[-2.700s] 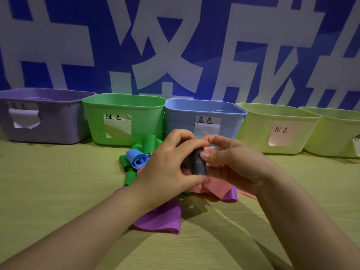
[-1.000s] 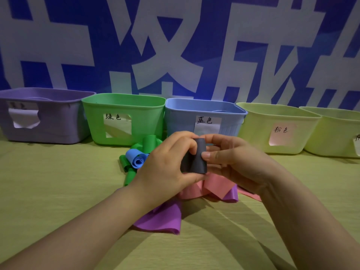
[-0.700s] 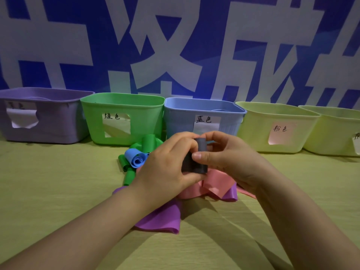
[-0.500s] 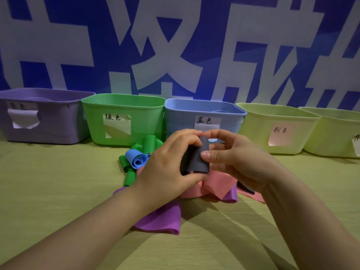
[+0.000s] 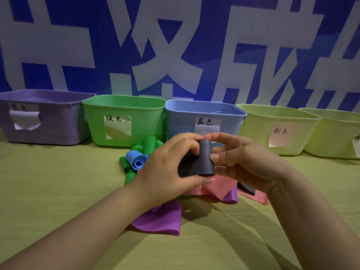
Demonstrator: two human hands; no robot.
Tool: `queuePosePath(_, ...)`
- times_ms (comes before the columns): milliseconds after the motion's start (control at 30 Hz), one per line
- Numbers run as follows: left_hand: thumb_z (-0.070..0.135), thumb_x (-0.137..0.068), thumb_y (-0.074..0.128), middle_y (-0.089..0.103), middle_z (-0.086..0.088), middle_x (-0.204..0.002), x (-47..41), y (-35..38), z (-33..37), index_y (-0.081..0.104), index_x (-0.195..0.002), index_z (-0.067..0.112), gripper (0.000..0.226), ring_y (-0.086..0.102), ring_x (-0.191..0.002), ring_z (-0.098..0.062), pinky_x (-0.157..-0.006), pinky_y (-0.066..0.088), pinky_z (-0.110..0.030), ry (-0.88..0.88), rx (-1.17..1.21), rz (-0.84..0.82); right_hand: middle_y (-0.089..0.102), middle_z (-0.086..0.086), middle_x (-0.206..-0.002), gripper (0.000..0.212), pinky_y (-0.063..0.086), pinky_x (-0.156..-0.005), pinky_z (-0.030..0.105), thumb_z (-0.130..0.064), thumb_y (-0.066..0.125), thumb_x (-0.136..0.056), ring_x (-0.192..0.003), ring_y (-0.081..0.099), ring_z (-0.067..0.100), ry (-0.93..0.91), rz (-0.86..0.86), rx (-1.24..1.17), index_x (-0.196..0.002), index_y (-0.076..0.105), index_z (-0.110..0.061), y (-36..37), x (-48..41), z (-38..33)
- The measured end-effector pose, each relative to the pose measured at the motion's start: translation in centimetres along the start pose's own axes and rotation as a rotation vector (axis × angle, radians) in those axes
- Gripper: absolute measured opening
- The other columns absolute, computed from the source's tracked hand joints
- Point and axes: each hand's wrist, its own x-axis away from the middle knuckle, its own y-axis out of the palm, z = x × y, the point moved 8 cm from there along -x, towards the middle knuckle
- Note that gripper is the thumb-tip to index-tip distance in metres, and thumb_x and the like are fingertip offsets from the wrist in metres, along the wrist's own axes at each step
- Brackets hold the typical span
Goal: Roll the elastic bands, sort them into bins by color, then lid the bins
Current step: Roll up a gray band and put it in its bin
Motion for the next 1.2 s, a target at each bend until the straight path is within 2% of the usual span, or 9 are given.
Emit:
queuePosePath(100, 0.044, -0.067, 0.066, 0.048, 0.015, -0.117, 0.0, 0.1, -0.2, 0.045, -0.094, 0.024, 0.040, 0.046, -0.108, 0.003, -0.091, 0.034, -0.007, 0.007, -0.027, -0.011, 0.067, 0.011, -0.083, 0.044, 0.056, -0.068, 0.028, 0.007, 0.062, -0.064, -0.078, 0.066, 0.019, 0.005, -0.011, 0.017, -0.105, 0.060, -0.009, 0.3, -0.2, 0.3)
queuePosePath(167, 0.043, -0.066, 0.066, 0.047, 0.014, -0.116, 0.0, 0.1, -0.3, 0.047, -0.093, 0.022, 0.040, 0.046, -0.106, 0.002, -0.091, 0.034, -0.007, 0.004, -0.054, -0.002, 0.069, 0.006, -0.076, 0.045, 0.056, -0.069, 0.025, 0.009, 0.065, -0.067, -0.073, 0.068, 0.015, -0.004, -0.032, 0.015, -0.108, 0.057, -0.007, 0.8, -0.2, 0.4)
queuePosePath(333, 0.042, -0.065, 0.066, 0.056, 0.004, -0.111, 0.1, 0.3, -0.5, 0.049, -0.092, 0.020, 0.039, 0.050, -0.105, -0.008, -0.091, 0.035, -0.014, 0.003, -0.097, 0.030, 0.063, 0.012, -0.089, 0.044, 0.057, -0.068, 0.027, 0.004, 0.063, -0.063, -0.082, 0.066, 0.022, -0.040, 0.030, 0.013, -0.106, 0.057, -0.004, 1.0, -0.8, 0.8)
queuePosePath(600, 0.045, -0.075, 0.062, 0.047, 0.021, -0.122, -0.2, 0.0, -0.8, 0.053, -0.100, 0.030, 0.029, 0.044, -0.115, 0.007, -0.096, 0.032, -0.009, -0.038, 0.087, 0.006, 0.063, 0.015, -0.088, 0.052, 0.056, -0.063, 0.026, 0.001, 0.061, -0.060, -0.073, 0.064, 0.021, -0.053, 0.096, -0.018, -0.111, 0.058, -0.010, 0.0, -0.9, 0.6)
queuePosePath(700, 0.035, -0.081, 0.057, 0.045, 0.023, -0.125, -0.2, 0.2, -1.4, 0.055, -0.104, 0.032, 0.023, 0.044, -0.117, 0.009, -0.097, 0.032, -0.010, -0.062, 0.103, -0.011, 0.064, 0.018, -0.093, 0.045, 0.056, -0.066, 0.028, 0.002, 0.058, -0.072, -0.077, 0.064, 0.023, -0.034, 0.076, -0.013, -0.115, 0.057, -0.012, 0.0, -1.1, 0.9)
queuePosePath(800, 0.033, -0.081, 0.059, 0.050, 0.019, -0.122, -0.1, 0.4, -1.6, 0.057, -0.105, 0.031, 0.024, 0.046, -0.115, 0.007, -0.096, 0.033, -0.010, -0.074, 0.105, -0.026, 0.056, 0.022, -0.101, 0.037, 0.049, -0.069, 0.026, 0.004, 0.047, -0.088, -0.089, 0.050, 0.031, 0.003, 0.069, 0.057, -0.121, 0.054, -0.011, 0.1, -1.2, 1.5)
queuePosePath(933, 0.035, -0.078, 0.059, 0.052, 0.015, -0.121, -0.1, 0.4, -1.8, 0.057, -0.105, 0.032, 0.027, 0.046, -0.116, 0.008, -0.096, 0.033, -0.009, -0.106, 0.122, -0.035, 0.056, 0.022, -0.101, 0.053, 0.052, -0.069, 0.026, 0.000, 0.057, -0.070, -0.087, 0.053, 0.028, -0.011, 0.040, 0.005, -0.122, 0.052, -0.005, 0.4, -1.3, 1.5)
queuePosePath(1100, 0.039, -0.074, 0.061, 0.051, 0.021, -0.114, -0.1, 0.6, -1.6, 0.058, -0.105, 0.036, 0.032, 0.048, -0.113, 0.006, -0.095, 0.036, -0.012, -0.147, 0.187, -0.046, 0.063, 0.022, -0.094, 0.051, 0.056, -0.074, 0.034, 0.004, 0.067, -0.070, -0.084, 0.066, 0.028, -0.081, 0.026, -0.075, -0.117, 0.048, 0.011, 1.3, -1.7, 1.8)
queuePosePath(1200, 0.042, -0.068, 0.067, 0.054, 0.017, -0.110, -0.1, 0.9, -2.3, 0.056, -0.105, 0.049, 0.039, 0.054, -0.107, -0.004, -0.094, 0.044, -0.024, -0.234, 0.325, -0.050, 0.063, 0.024, -0.095, 0.056, 0.057, -0.072, 0.038, -0.002, 0.079, -0.064, -0.081, 0.066, 0.030, -0.097, 0.007, -0.099, -0.111, 0.052, 0.009, 1.5, -1.9, 1.9)
